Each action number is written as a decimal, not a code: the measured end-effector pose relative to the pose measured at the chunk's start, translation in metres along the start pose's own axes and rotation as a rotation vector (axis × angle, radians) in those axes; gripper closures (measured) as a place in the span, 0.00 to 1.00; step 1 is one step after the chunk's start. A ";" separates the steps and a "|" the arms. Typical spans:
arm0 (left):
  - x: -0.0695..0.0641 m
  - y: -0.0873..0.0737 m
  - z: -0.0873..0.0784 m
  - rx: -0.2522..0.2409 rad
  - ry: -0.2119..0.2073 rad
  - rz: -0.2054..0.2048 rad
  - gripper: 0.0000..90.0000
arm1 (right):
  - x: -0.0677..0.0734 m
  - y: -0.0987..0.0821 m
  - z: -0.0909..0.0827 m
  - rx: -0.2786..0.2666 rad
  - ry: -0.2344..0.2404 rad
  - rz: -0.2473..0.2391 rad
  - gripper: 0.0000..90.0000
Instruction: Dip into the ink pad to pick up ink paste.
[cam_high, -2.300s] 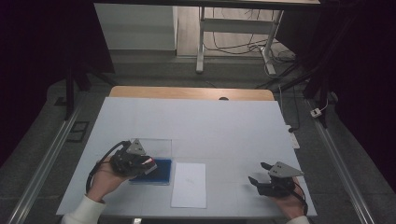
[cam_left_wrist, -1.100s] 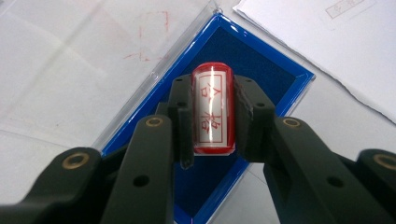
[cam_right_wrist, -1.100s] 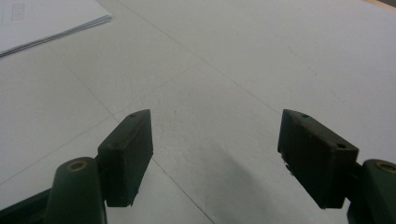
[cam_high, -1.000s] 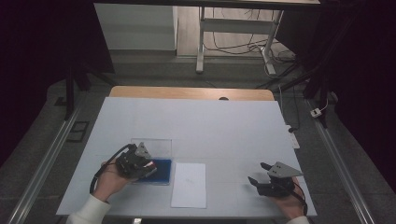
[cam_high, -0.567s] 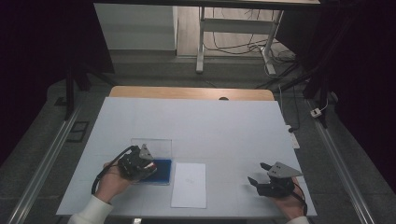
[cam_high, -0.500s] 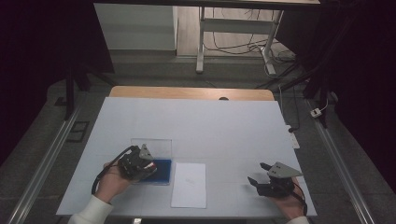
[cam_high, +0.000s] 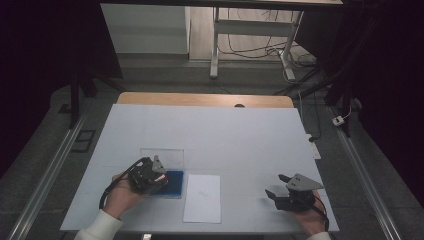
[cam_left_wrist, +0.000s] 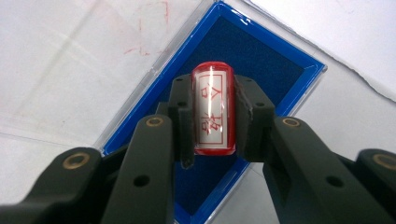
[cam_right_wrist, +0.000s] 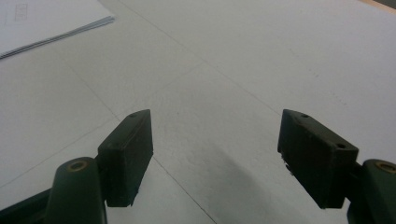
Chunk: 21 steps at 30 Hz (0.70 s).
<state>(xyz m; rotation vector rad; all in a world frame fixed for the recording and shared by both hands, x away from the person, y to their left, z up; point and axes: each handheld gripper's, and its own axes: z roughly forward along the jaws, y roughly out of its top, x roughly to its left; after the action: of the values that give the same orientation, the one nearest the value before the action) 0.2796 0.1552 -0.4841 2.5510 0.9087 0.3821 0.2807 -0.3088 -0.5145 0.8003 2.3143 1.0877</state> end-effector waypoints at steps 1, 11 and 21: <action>0.001 0.000 0.000 -0.004 -0.003 -0.004 0.79 | 0.000 0.000 0.000 0.000 -0.002 -0.001 0.29; -0.002 0.000 0.000 -0.005 0.010 0.004 0.79 | 0.000 0.000 0.000 0.000 0.000 -0.002 0.29; 0.000 -0.001 0.000 -0.010 0.003 -0.001 0.79 | 0.001 0.000 0.001 0.002 0.000 -0.001 0.29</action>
<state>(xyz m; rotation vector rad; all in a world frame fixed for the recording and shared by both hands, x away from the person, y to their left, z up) 0.2787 0.1556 -0.4851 2.5415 0.9070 0.3897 0.2808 -0.3079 -0.5147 0.7996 2.3161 1.0847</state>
